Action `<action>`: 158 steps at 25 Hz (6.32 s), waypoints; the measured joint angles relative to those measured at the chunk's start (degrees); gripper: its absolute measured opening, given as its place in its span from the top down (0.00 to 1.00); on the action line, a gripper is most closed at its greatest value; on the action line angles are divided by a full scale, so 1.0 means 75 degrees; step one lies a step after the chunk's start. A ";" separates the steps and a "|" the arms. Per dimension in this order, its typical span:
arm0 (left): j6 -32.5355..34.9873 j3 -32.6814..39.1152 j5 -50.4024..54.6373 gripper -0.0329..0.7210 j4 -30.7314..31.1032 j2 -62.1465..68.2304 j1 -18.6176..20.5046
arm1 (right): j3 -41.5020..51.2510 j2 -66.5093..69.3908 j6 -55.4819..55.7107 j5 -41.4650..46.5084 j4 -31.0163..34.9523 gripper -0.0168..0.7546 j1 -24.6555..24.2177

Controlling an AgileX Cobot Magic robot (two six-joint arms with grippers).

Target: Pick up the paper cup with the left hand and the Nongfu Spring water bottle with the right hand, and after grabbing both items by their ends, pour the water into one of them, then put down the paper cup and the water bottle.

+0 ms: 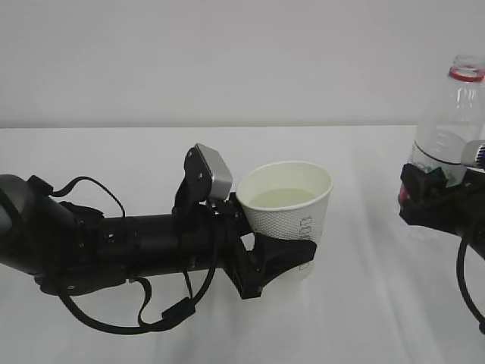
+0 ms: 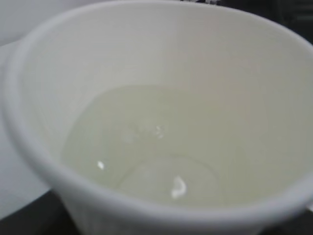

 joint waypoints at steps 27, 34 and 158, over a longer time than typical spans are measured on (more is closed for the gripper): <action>0.0000 0.0000 0.0066 0.28 0.0063 0.0000 0.0066 | -0.2077 0.2115 0.0000 -0.0016 0.0000 0.39 0.0000; 0.0000 0.0000 0.0084 0.28 0.0063 0.0000 0.0181 | -0.2420 0.2400 0.0000 -0.0030 0.0000 0.39 0.0000; 0.0000 0.0000 0.0089 0.28 0.0283 0.0000 0.0181 | 0.0989 -0.0828 0.0898 -0.0257 -0.1578 0.13 0.0000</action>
